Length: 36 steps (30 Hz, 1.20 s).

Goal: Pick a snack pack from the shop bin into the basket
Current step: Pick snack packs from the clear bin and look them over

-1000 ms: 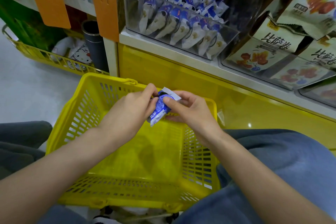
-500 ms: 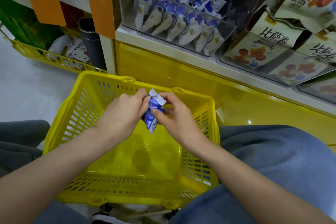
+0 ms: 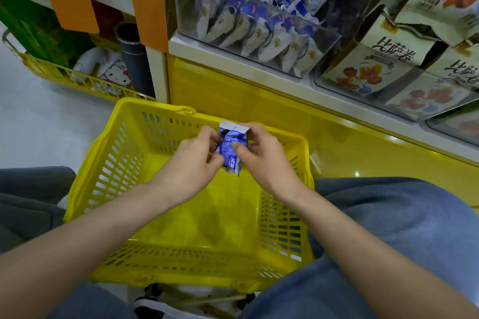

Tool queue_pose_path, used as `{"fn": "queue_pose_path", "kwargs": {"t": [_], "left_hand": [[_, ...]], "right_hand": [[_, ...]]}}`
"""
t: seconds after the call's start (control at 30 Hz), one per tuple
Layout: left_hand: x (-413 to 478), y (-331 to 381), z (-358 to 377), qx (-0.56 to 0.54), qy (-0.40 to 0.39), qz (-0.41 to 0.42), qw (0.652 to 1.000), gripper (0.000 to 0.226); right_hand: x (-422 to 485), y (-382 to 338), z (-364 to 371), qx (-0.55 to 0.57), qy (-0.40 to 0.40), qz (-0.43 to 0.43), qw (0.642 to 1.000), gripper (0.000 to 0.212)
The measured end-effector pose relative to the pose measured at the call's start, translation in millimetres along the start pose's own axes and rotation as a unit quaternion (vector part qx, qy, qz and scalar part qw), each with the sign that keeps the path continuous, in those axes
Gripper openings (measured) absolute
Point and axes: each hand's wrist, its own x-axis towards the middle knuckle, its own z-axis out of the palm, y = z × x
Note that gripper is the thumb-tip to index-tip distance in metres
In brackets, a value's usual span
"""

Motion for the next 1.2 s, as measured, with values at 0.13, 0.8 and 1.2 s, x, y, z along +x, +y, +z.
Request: {"fn": "queue_pose_path", "kwargs": {"t": [0.13, 0.8, 1.2], "left_hand": [[1, 3, 1, -0.038, -0.013, -0.021, 0.999, 0.013], [16, 19, -8, -0.382, 0.002, -0.204, 0.901, 0.026], [8, 25, -11, -0.368, 0.041, -0.120, 0.921, 0.017]], "right_hand": [[4, 1, 1, 0.007, -0.001, 0.007, 1.000, 0.025], [-6, 0, 6, 0.028, -0.014, 0.010, 0.999, 0.073], [-2, -3, -10, 0.144, -0.058, -0.029, 0.987, 0.016]]}}
